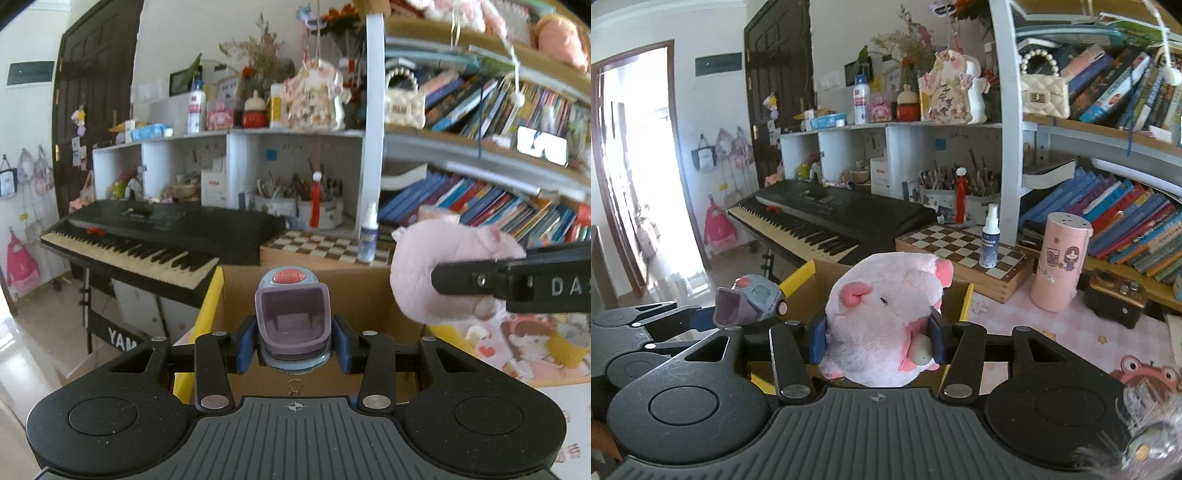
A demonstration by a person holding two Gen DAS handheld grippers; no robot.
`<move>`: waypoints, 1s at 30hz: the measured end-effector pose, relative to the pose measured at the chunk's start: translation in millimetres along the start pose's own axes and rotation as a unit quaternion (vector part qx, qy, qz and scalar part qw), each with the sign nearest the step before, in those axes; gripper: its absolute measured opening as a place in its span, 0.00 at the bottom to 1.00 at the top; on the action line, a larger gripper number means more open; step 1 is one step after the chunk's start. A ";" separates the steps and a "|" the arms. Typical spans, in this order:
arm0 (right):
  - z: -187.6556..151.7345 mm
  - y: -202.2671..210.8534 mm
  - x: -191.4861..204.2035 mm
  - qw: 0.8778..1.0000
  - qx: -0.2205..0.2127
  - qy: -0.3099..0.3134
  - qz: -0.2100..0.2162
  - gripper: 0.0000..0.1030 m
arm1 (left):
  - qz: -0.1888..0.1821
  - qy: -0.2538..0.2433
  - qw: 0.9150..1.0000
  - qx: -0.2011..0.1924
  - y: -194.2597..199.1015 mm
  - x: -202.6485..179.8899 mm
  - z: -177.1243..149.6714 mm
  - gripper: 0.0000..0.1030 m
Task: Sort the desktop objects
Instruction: 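Open the left tool to drop the car while the right tool releases the pig into the box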
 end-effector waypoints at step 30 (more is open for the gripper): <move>-36.9 -132.4 -2.0 0.978 0.144 0.101 0.112 0.48 | 0.036 -0.009 0.991 0.131 -76.8 -2.9 -38.9 0.40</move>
Point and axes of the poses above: each gripper's, at about its wrist camera, not at the fingertips, and y roughly against the way its jaws point, x to its left, z to its top, the point moved 7 cm from there along -y, roughly the way its jaws point, and after that the axes turned 15 degrees about y, right-handed, at the moved point
